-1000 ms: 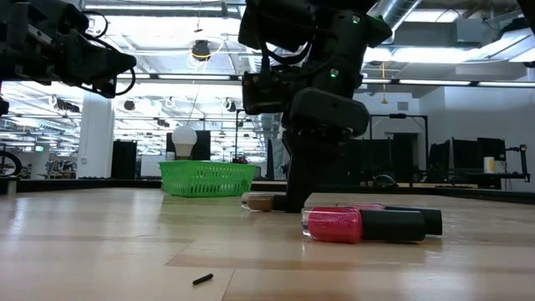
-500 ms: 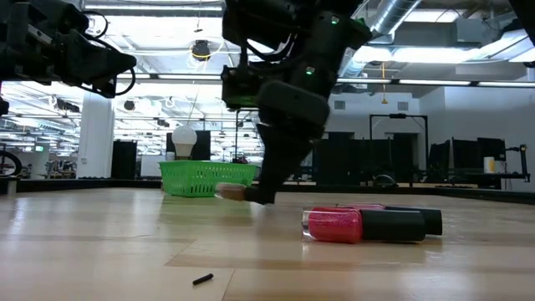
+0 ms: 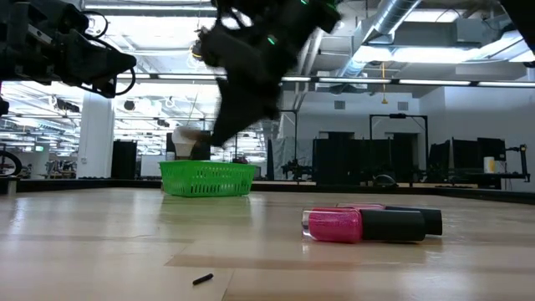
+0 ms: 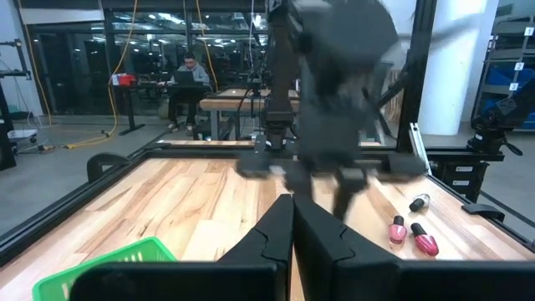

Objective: Pick & Place Nail Polish
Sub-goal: Put the brown nail polish bottle into the green bin

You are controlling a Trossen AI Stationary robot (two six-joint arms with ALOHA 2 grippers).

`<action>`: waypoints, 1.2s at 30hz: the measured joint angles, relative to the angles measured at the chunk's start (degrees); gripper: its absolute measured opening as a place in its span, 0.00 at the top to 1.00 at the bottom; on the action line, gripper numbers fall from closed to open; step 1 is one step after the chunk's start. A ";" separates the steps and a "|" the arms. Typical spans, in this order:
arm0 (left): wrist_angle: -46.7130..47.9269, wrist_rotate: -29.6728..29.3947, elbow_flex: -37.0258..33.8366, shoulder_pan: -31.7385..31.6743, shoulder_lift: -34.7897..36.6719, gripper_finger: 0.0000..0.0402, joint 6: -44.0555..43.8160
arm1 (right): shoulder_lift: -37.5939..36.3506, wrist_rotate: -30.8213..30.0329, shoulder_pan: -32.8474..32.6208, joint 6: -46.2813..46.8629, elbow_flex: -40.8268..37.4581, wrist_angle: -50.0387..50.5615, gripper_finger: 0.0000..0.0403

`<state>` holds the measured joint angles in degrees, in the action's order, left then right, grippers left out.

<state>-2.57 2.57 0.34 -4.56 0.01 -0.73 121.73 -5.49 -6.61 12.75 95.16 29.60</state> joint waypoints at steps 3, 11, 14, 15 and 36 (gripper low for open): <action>0.00 0.02 0.00 0.00 0.00 1.00 0.00 | -0.13 -2.46 2.60 -0.51 4.62 -0.43 0.89; 0.02 0.04 0.00 0.00 0.00 1.00 0.00 | 0.63 -7.19 10.71 2.02 12.03 -0.54 0.89; 0.02 0.04 0.00 0.00 0.00 1.00 0.00 | 2.33 -7.26 12.58 2.37 12.79 -0.01 0.89; 0.02 0.04 0.00 0.00 0.00 1.00 0.00 | 2.65 -7.26 12.86 3.01 12.80 0.05 0.89; 0.02 -0.07 0.00 0.00 0.00 1.00 0.00 | 10.27 -10.84 14.20 11.88 12.66 1.95 0.89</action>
<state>-2.55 2.50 0.34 -4.56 0.01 -0.73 132.00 -16.33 7.59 24.63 107.82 31.55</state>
